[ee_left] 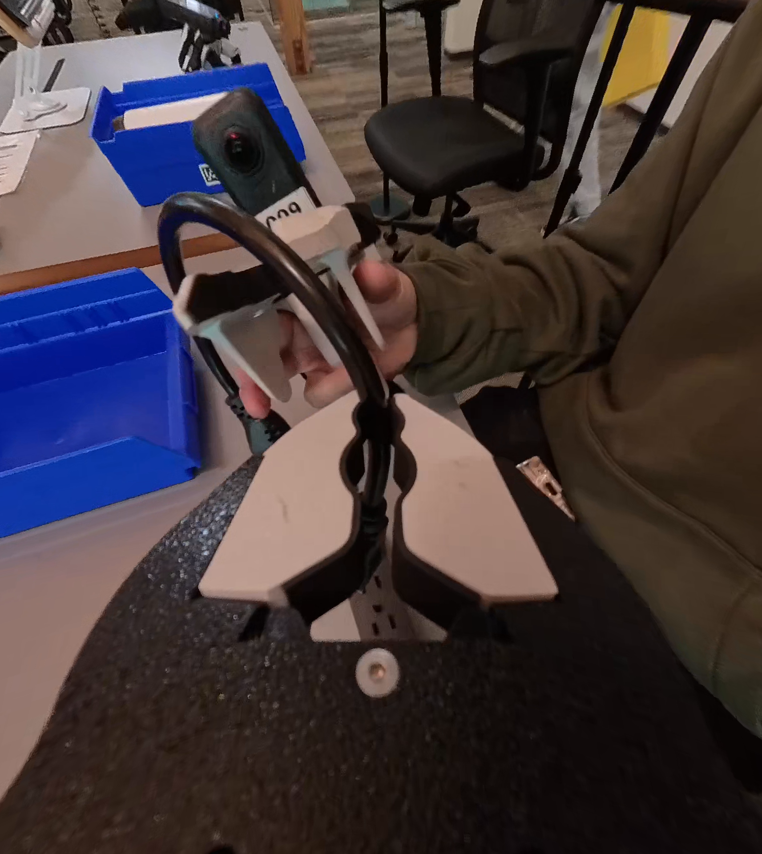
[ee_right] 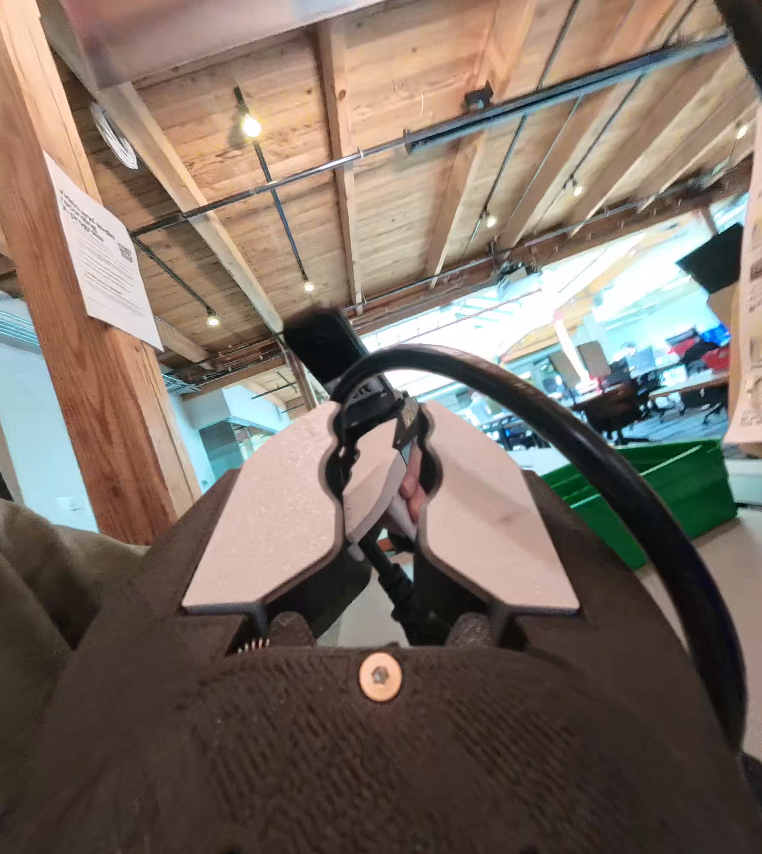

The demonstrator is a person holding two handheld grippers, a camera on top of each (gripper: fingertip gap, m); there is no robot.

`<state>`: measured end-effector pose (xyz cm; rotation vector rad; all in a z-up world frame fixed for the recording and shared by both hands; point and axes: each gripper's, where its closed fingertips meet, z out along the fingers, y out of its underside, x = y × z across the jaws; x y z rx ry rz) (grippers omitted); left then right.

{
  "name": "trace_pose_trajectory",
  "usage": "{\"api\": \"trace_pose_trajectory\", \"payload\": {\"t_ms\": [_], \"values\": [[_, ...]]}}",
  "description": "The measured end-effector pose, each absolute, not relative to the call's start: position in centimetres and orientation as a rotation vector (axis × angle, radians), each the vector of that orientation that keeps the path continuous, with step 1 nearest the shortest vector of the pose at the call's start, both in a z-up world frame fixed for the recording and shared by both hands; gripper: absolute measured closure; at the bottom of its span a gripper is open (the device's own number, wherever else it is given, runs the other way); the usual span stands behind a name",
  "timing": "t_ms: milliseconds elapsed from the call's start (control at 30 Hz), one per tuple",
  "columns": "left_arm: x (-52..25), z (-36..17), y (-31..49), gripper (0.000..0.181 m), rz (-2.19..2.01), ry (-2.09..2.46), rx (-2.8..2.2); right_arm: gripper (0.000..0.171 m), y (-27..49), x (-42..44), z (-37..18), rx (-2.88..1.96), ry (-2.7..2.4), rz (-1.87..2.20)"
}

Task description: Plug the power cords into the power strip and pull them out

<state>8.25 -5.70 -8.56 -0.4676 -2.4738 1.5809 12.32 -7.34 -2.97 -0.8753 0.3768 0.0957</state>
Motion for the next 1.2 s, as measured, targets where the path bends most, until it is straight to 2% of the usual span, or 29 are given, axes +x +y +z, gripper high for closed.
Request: {"api": "trace_pose_trajectory", "payload": {"t_ms": [33, 100, 167, 200, 233, 267, 333, 400, 600, 633, 667, 867, 900, 967, 1067, 1200], "values": [[8.2, -8.5, -5.7, 0.174, 1.591, -2.441, -0.452, 0.144, -7.4, 12.1, -2.7, -0.856, 0.360, 0.078], [8.3, -8.6, -5.8, 0.174, 1.609, -2.398, -0.419, 0.165, -7.6, 11.5, -2.2, -0.834, 0.310, 0.069], [8.1, -8.4, -5.9, 0.174, 1.630, -2.352, -0.411, 0.162, -7.4, 11.3, -1.9, -0.834, 0.300, 0.043], [8.0, -8.5, -5.9, 0.174, 1.634, -2.340, -0.404, 0.148, -7.4, 10.9, -1.6, -0.826, 0.280, 0.032], [7.9, -8.5, -6.0, 0.174, 1.633, -2.331, -0.401, 0.146, -7.2, 10.8, -1.6, -0.835, 0.274, 0.012], [7.7, -8.6, -6.0, 0.174, 1.624, -2.322, -0.408, 0.152, -7.0, 11.0, -1.8, -0.852, 0.281, -0.012], [7.4, -8.9, -6.0, 0.174, 1.609, -2.316, -0.420, 0.147, -6.7, 10.6, -1.8, -0.881, 0.246, -0.030], [6.7, -9.2, -5.9, 0.174, 1.582, -2.294, -0.458, 0.157, -6.5, 10.6, -2.1, -0.906, 0.241, -0.041], [5.6, -9.1, -5.9, 0.175, 1.539, -2.257, -0.531, 0.144, -6.5, 10.1, -1.7, -0.764, 0.231, 0.216], [5.4, -9.2, -5.9, 0.175, 1.515, -2.258, -0.537, 0.145, -6.4, 10.2, -1.7, -0.746, 0.245, 0.259], [5.4, -9.5, -5.9, 0.175, 1.491, -2.271, -0.541, 0.156, -6.4, 9.8, -1.7, -0.740, 0.215, 0.296], [9.0, -8.8, -6.3, 0.177, 1.702, -2.351, -0.318, 0.167, -7.1, 10.6, -1.6, -0.850, 0.259, 0.083], [10.0, -9.0, -6.2, 0.176, 1.719, -2.396, -0.239, 0.161, -7.0, 11.1, -2.0, -0.919, 0.300, 0.022], [11.3, -9.6, -6.1, 0.172, 1.721, -2.489, -0.122, 0.165, -6.7, 11.7, -2.7, -1.037, 0.348, -0.068], [13.5, -10.4, -5.8, 0.144, 1.712, -2.718, 0.041, 0.159, -6.6, 12.8, -3.6, -1.140, 0.421, -0.200], [14.3, -13.0, -5.1, 0.135, 1.482, -3.015, 0.103, 0.159, -6.3, 13.2, -4.6, -1.210, 0.450, -0.227]]}}
